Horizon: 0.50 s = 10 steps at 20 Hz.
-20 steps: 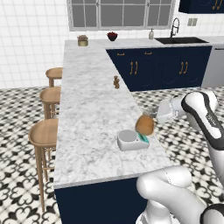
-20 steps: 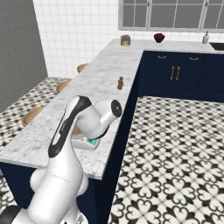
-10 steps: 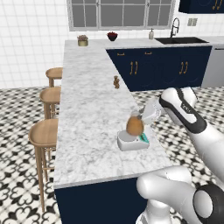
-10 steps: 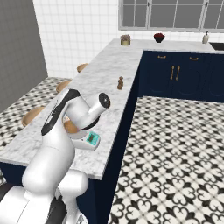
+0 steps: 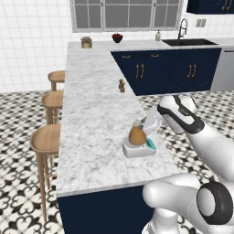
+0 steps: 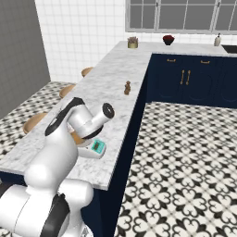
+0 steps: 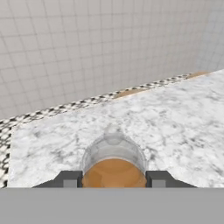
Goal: Pick the honey bottle and place it on the digital scale for weighing, and close the cabinet.
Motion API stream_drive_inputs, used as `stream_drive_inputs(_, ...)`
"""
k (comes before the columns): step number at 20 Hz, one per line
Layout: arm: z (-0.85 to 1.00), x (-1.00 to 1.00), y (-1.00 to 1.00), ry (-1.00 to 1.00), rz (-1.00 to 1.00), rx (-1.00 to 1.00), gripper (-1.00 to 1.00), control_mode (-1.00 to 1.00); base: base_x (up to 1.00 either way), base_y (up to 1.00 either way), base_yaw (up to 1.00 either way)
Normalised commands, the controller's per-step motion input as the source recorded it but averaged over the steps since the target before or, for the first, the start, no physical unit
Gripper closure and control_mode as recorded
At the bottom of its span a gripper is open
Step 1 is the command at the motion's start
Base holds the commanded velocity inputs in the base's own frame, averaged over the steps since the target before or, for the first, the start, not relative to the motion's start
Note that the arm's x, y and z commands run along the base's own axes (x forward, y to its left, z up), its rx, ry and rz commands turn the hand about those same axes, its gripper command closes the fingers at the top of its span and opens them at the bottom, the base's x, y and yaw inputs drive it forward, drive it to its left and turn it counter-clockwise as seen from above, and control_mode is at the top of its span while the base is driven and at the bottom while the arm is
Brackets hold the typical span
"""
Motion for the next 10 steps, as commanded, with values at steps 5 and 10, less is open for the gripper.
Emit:
stream_drive_inputs(5, -0.44, 0.28, 0.02, -0.03, 0.01, 0.1, 1.0, -1.0, 0.0, 0.0, 0.0)
stream_drive_inputs(10, -0.09, 0.07, 0.0, -0.13, 0.0, 0.0, 1.0, -1.0, 0.0, 0.0, 0.0)
